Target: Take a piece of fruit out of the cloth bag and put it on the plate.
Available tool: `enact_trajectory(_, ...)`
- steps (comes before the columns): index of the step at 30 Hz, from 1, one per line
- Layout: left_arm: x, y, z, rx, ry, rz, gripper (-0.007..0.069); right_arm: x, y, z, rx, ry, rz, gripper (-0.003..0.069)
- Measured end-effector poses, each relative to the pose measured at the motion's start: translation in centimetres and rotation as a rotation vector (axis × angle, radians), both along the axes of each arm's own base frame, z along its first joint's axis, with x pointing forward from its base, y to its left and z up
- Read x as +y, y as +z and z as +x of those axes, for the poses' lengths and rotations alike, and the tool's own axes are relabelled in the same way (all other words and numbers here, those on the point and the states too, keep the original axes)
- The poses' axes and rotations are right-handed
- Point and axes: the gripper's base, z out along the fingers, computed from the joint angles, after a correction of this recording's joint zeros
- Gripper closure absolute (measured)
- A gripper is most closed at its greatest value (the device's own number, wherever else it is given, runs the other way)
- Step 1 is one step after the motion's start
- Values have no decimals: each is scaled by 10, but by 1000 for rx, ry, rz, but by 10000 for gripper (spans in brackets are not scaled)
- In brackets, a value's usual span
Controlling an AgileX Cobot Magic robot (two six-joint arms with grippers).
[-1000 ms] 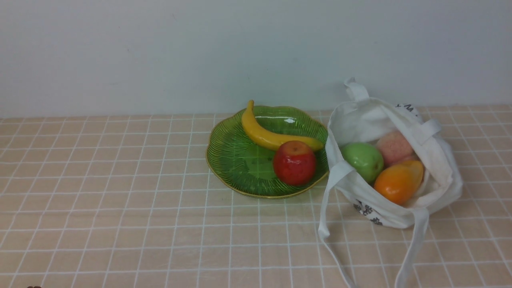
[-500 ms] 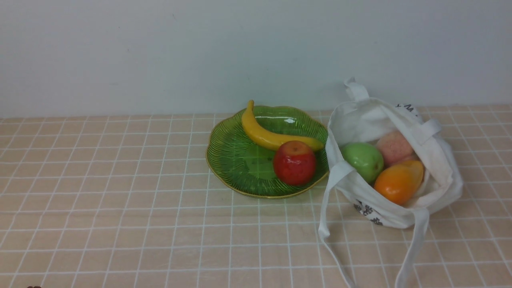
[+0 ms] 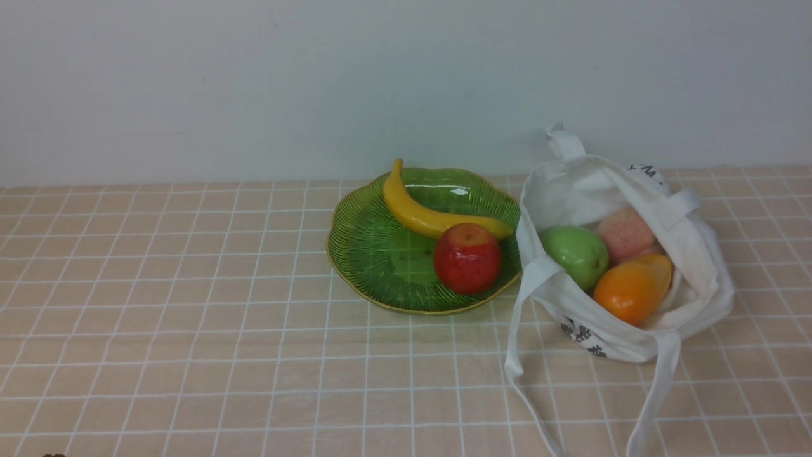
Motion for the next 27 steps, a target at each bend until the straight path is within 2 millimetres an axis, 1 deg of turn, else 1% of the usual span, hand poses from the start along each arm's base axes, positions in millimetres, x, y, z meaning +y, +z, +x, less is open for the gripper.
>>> enact_trajectory(2, 0, 0, 0, 0, 0, 0, 632, 0, -4, 1, 12, -1, -9, 673)
enact_trajectory(5, 0, 0, 0, 0, 0, 0, 632, -1, -17, 2, 47, -6, -42, 673)
enact_trajectory(6, 0, 0, 0, 0, 0, 0, 632, -1, -17, 2, 47, -6, -44, 673)
enact_trajectory(7, 0, 0, 0, 0, 0, 0, 632, -1, -25, 3, 75, -8, -61, 673)
enact_trajectory(27, 0, 0, 0, 0, 0, 0, 632, 0, -25, 3, 69, 26, -84, 673)
